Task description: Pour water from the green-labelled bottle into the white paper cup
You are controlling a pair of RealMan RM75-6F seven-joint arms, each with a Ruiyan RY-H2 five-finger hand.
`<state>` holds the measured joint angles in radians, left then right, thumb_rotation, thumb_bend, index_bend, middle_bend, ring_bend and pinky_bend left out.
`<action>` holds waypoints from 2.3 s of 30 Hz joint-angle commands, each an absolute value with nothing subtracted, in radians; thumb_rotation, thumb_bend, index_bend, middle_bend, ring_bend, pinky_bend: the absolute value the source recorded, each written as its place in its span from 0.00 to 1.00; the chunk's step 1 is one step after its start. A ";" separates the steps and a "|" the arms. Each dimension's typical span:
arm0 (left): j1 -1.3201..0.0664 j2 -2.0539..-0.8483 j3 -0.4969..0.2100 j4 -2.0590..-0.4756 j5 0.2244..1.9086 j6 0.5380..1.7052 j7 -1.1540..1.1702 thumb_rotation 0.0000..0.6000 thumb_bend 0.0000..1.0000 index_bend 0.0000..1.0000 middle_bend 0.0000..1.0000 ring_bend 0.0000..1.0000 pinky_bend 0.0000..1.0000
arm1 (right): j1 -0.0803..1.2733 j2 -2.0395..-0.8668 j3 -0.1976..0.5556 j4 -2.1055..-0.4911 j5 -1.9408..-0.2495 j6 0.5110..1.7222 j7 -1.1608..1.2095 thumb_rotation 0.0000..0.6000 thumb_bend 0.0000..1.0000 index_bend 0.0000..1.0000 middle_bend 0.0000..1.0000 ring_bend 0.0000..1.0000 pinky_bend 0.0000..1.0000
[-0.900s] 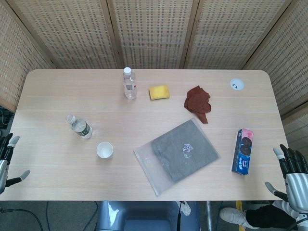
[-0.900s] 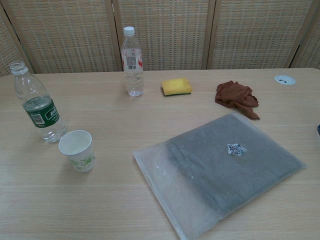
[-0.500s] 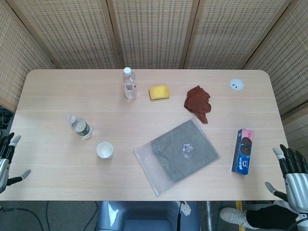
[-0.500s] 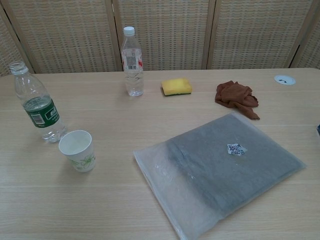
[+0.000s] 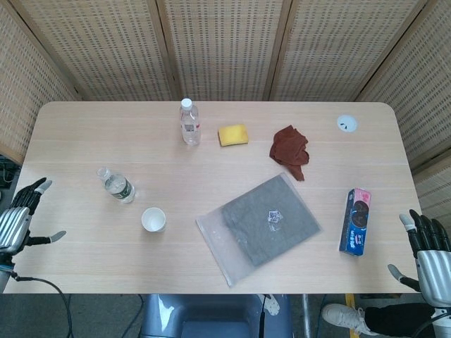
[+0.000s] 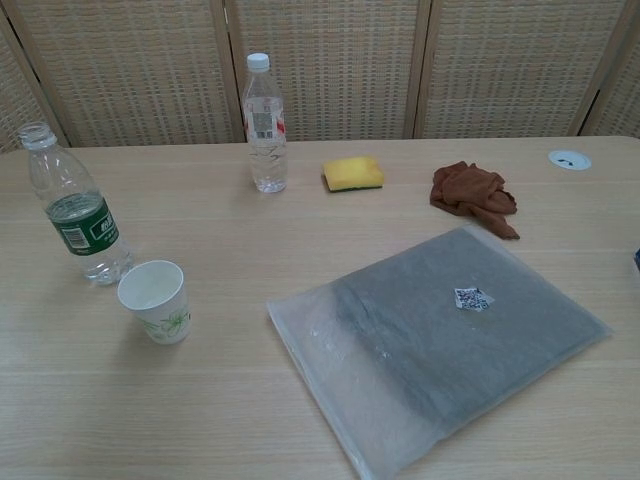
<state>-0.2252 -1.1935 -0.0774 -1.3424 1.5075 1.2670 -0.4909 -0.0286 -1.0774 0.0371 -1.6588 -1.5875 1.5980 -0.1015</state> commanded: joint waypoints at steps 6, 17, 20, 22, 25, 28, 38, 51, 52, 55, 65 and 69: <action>-0.394 -1.298 -0.107 -1.138 1.491 1.045 -0.808 1.00 0.00 0.00 0.00 0.00 0.00 | -0.023 -1.078 0.044 -1.656 -1.568 1.585 -0.098 1.00 0.00 0.00 0.00 0.00 0.00; -0.478 -1.454 -0.126 -0.995 1.438 0.929 -0.976 1.00 0.00 0.00 0.00 0.00 0.00 | -0.014 -1.075 0.055 -1.649 -1.538 1.564 -0.080 1.00 0.00 0.00 0.00 0.00 0.00; -0.494 -1.494 -0.134 -0.956 1.423 0.913 -0.997 1.00 0.00 0.00 0.00 0.00 0.00 | -0.011 -1.076 0.056 -1.647 -1.531 1.558 -0.077 1.00 0.00 0.00 0.00 0.00 0.00; -0.506 -1.522 -0.140 -0.926 1.415 0.902 -1.012 1.00 0.00 0.00 0.00 0.00 0.00 | -0.009 -1.076 0.058 -1.645 -1.527 1.554 -0.075 1.00 0.00 0.00 0.00 0.00 0.00; -0.522 -1.551 -0.140 -0.896 1.415 0.887 -1.034 1.00 0.00 0.00 0.00 0.00 0.00 | -0.007 -1.076 0.060 -1.643 -1.519 1.550 -0.073 1.00 0.00 0.00 0.00 0.00 0.00; -0.547 -1.583 -0.132 -0.870 1.427 0.862 -1.059 1.00 0.00 0.00 0.00 0.00 0.00 | -0.003 -1.078 0.063 -1.639 -1.508 1.539 -0.073 1.00 0.00 0.00 0.00 0.00 0.00; -0.582 -1.655 -0.127 -0.794 1.434 0.843 -1.138 1.00 0.08 0.00 0.00 0.00 0.00 | 0.003 -1.083 0.066 -1.633 -1.493 1.526 -0.077 1.00 0.00 0.00 0.00 0.00 0.00; -0.595 -1.786 -0.139 -0.599 1.420 0.861 -1.297 1.00 0.19 0.13 0.18 0.06 0.05 | 0.010 -1.087 0.068 -1.625 -1.482 1.515 -0.073 1.00 0.00 0.00 0.00 0.00 0.00; -0.597 -1.790 -0.137 -0.591 1.422 0.858 -1.306 1.00 0.21 0.17 0.21 0.08 0.08 | 0.010 -1.087 0.067 -1.625 -1.481 1.515 -0.072 1.00 0.00 0.00 0.00 0.00 0.00; -0.605 -1.801 -0.139 -0.574 1.424 0.859 -1.341 1.00 0.26 0.26 0.27 0.13 0.14 | 0.010 -1.087 0.067 -1.623 -1.480 1.514 -0.070 1.00 0.00 0.00 0.00 0.00 0.00; -0.615 -1.807 -0.153 -0.569 1.412 0.866 -1.408 1.00 0.49 0.51 0.43 0.27 0.32 | 0.012 -1.088 0.066 -1.621 -1.479 1.512 -0.068 1.00 0.00 0.00 0.00 0.00 0.00; -0.612 -1.789 -0.156 -0.584 1.411 0.876 -1.411 1.00 0.55 0.56 0.48 0.31 0.36 | 0.014 -1.089 0.065 -1.623 -1.482 1.511 -0.071 1.00 0.00 0.00 0.00 0.00 0.00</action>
<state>-0.6133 -1.7944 -0.1550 -0.5788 1.4110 0.8723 -1.4103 0.0136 -1.0888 0.0645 -1.6228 -1.4817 1.5107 -0.0712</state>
